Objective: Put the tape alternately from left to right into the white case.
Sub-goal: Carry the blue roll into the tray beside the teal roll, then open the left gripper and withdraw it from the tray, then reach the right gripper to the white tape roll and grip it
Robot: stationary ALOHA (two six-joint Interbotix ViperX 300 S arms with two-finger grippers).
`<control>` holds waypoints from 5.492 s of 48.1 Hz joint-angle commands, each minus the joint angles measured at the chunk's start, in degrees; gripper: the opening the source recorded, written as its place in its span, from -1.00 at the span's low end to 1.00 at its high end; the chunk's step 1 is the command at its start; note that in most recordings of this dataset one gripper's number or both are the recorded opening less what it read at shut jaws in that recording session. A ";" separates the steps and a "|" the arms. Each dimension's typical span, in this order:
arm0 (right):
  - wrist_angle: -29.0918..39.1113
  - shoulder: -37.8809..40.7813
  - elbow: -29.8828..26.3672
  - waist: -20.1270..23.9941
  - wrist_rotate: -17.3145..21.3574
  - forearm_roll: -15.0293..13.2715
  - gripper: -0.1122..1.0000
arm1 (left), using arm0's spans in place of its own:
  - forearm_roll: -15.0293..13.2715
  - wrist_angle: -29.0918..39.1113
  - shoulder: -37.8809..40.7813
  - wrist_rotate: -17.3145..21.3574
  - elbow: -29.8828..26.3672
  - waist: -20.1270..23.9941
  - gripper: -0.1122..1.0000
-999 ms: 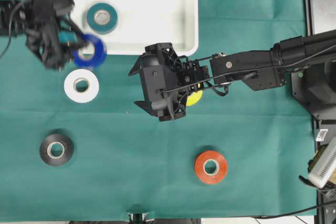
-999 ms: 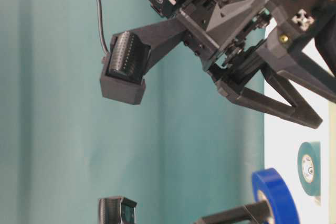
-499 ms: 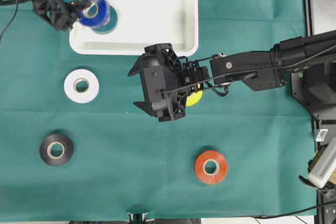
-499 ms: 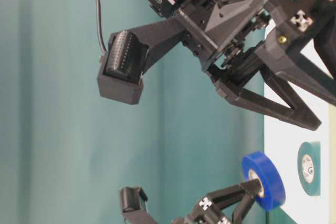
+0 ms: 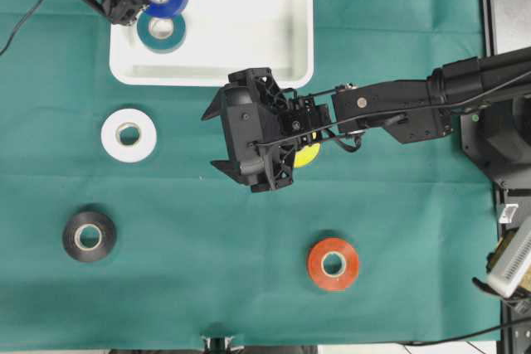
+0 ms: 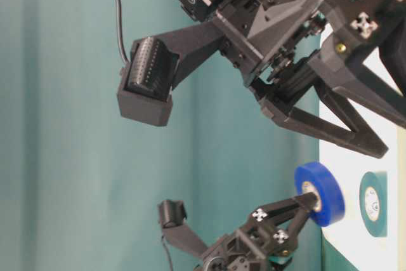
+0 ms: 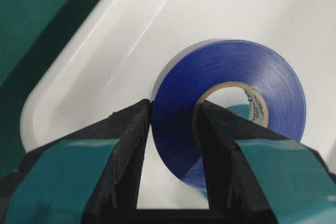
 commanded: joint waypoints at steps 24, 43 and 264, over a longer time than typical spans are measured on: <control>-1.14 -1.23 -0.44 0.18 0.00 0.09 0.34 | -0.09 -0.62 0.79 0.18 -2.02 1.23 -0.25; -1.05 -1.23 -0.35 0.18 0.00 0.09 0.34 | -0.09 -0.62 0.53 0.26 -1.85 1.05 0.75; 10.37 24.87 -32.08 0.26 3.96 -5.19 -0.60 | -0.35 -3.69 -15.64 5.71 12.04 -15.29 0.72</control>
